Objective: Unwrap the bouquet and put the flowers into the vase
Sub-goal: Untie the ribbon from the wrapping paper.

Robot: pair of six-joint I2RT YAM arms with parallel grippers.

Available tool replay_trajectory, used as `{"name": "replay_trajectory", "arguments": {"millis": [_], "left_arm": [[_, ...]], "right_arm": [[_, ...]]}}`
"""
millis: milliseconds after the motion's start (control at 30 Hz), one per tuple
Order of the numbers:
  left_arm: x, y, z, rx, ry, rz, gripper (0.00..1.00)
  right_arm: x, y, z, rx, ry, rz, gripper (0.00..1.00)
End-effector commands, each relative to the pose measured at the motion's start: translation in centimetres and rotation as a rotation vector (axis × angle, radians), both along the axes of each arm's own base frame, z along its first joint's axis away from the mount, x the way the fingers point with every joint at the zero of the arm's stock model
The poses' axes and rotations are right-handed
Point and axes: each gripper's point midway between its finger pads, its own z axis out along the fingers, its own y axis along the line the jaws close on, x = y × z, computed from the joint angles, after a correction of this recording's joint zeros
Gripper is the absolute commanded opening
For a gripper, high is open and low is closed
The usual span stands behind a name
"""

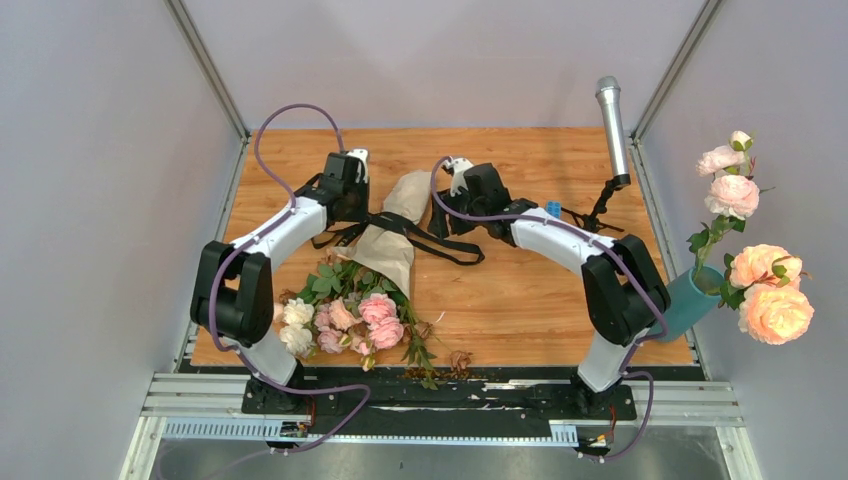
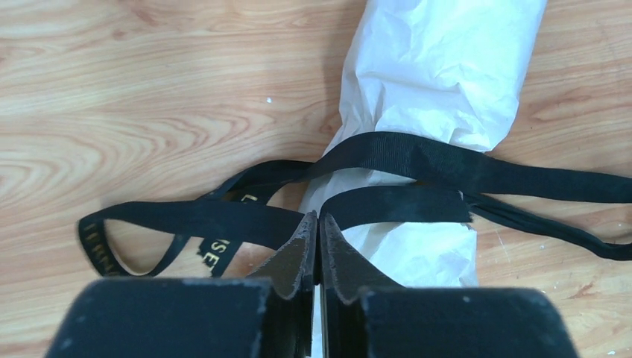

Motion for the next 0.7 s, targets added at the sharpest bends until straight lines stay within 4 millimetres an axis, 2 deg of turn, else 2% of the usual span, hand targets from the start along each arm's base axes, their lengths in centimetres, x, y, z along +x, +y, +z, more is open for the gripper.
{"name": "replay_trajectory", "arguments": {"millis": [0, 100, 267, 333, 533, 667], "left_arm": [[0.7, 1.3, 4.7, 0.018, -0.118, 0.028, 0.04], [0.7, 2.4, 4.9, 0.007, -0.121, 0.059, 0.0], [0.5, 5.2, 4.5, -0.03, -0.107, 0.155, 0.0], [0.4, 6.4, 4.2, -0.063, -0.102, 0.201, 0.0], [-0.4, 10.3, 2.9, -0.109, -0.077, 0.352, 0.0], [-0.9, 12.0, 2.1, -0.132, -0.062, 0.412, 0.0]], "right_arm": [[2.0, 2.8, 2.5, 0.033, -0.088, 0.085, 0.6], [2.8, 4.4, 2.6, 0.025, -0.109, 0.123, 0.59], [4.1, 7.6, 2.6, 0.021, -0.145, 0.189, 0.55], [4.5, 9.0, 2.6, 0.005, -0.169, 0.213, 0.51], [5.3, 11.4, 0.3, -0.08, -0.216, 0.29, 0.48], [5.4, 12.6, -0.9, -0.11, -0.235, 0.322, 0.48]]}}
